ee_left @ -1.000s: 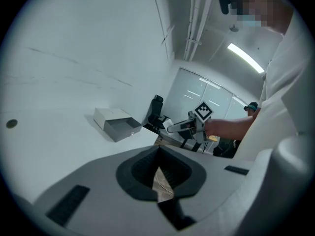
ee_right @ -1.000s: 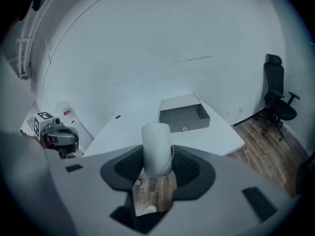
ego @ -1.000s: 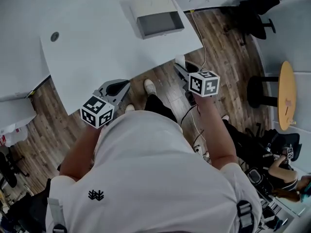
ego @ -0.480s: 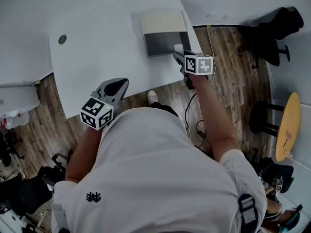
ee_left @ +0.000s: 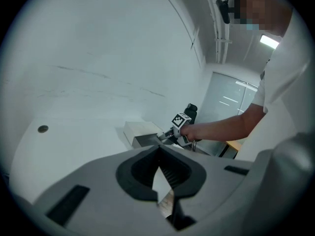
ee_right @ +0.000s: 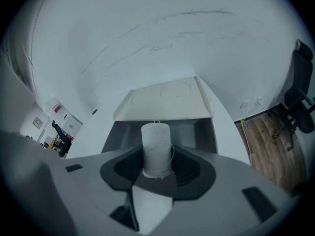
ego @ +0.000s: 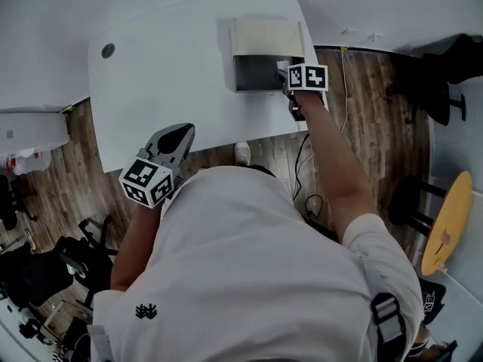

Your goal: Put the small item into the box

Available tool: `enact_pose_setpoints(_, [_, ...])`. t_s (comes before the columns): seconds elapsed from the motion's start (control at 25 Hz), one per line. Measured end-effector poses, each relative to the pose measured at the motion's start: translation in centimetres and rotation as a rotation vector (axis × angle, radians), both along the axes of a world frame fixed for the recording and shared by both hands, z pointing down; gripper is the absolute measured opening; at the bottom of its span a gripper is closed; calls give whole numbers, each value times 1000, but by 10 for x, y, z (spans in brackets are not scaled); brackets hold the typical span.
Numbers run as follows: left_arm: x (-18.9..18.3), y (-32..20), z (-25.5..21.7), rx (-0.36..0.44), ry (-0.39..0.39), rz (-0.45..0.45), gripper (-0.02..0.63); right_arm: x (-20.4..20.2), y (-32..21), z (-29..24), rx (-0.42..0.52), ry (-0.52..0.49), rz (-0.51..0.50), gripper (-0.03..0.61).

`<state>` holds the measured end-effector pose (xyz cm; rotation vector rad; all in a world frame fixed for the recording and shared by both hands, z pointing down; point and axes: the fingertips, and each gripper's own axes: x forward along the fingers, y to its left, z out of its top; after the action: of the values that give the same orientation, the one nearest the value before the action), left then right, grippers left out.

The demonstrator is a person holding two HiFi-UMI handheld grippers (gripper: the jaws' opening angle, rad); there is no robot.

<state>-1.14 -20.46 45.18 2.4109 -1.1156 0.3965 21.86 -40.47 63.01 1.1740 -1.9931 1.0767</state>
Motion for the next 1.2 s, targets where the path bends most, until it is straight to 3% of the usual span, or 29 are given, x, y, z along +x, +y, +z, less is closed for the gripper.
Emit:
enact_pose_setpoints(0.52, [-26,9,1,-8,-1,-128,6,-1,-17,42,-216,80,-30,178])
enact_pose_setpoints(0.88, [-39,13,1,1,2,-160,8,1,-20,54,-272,117,-21,184])
enact_pose_setpoints(1.2, [-43,15,-2,10,8,-142,8,3,-17,47,-260,123,-4,196])
